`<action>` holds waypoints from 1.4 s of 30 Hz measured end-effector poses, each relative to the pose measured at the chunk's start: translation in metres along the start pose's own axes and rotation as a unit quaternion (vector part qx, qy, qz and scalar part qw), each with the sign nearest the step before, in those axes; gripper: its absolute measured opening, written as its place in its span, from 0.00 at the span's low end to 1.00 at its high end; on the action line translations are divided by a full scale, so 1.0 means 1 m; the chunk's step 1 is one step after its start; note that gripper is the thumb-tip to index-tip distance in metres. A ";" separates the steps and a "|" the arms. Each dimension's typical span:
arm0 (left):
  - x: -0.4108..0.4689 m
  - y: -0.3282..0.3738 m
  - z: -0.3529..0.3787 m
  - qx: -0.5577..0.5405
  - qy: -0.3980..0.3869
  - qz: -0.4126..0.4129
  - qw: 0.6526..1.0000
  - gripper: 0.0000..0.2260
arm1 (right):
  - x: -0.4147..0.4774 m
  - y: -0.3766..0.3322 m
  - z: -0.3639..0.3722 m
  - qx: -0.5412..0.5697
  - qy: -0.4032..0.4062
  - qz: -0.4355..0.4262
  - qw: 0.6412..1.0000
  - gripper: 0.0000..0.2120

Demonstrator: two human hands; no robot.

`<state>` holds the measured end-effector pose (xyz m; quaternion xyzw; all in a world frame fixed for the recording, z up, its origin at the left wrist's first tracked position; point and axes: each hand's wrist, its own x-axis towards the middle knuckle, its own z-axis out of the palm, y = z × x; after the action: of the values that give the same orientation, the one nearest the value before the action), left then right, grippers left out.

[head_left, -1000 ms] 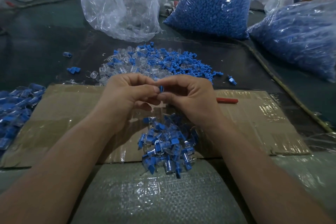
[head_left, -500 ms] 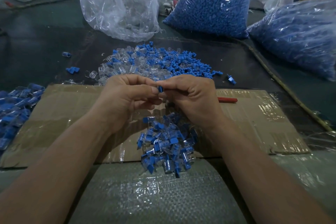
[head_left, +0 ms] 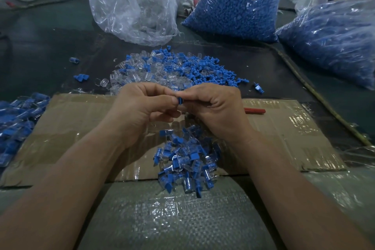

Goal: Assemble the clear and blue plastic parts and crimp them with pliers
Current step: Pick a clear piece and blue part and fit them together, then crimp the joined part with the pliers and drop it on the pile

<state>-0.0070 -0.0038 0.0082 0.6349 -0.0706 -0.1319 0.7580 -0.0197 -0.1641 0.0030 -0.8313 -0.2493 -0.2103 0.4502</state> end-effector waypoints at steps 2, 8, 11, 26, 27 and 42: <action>-0.001 -0.001 0.000 -0.011 0.006 -0.003 1.000 0.02 | 0.001 -0.002 -0.002 -0.020 -0.017 0.012 1.000 0.14; -0.001 0.000 -0.002 -0.037 0.028 -0.006 0.999 0.03 | 0.004 0.005 -0.035 -0.098 -0.046 0.190 0.976 0.19; 0.001 0.000 -0.004 -0.044 0.034 -0.009 0.998 0.02 | 0.004 0.012 -0.056 -0.134 -0.095 0.273 0.948 0.25; 0.000 -0.002 -0.003 -0.070 0.044 -0.012 0.997 0.06 | 0.000 0.016 -0.068 -0.232 -0.273 0.313 0.879 0.24; 0.000 -0.002 -0.004 -0.074 0.044 -0.012 0.996 0.06 | 0.001 0.015 -0.066 -0.235 -0.269 0.306 0.883 0.21; 0.002 -0.002 -0.001 -0.101 0.076 0.031 0.991 0.04 | 0.006 0.013 -0.049 -0.283 -0.137 0.165 0.935 0.09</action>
<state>-0.0056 -0.0040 0.0056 0.5605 -0.0190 -0.0659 0.8253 -0.0138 -0.2108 0.0231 -0.9745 -0.0984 -0.0788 0.1858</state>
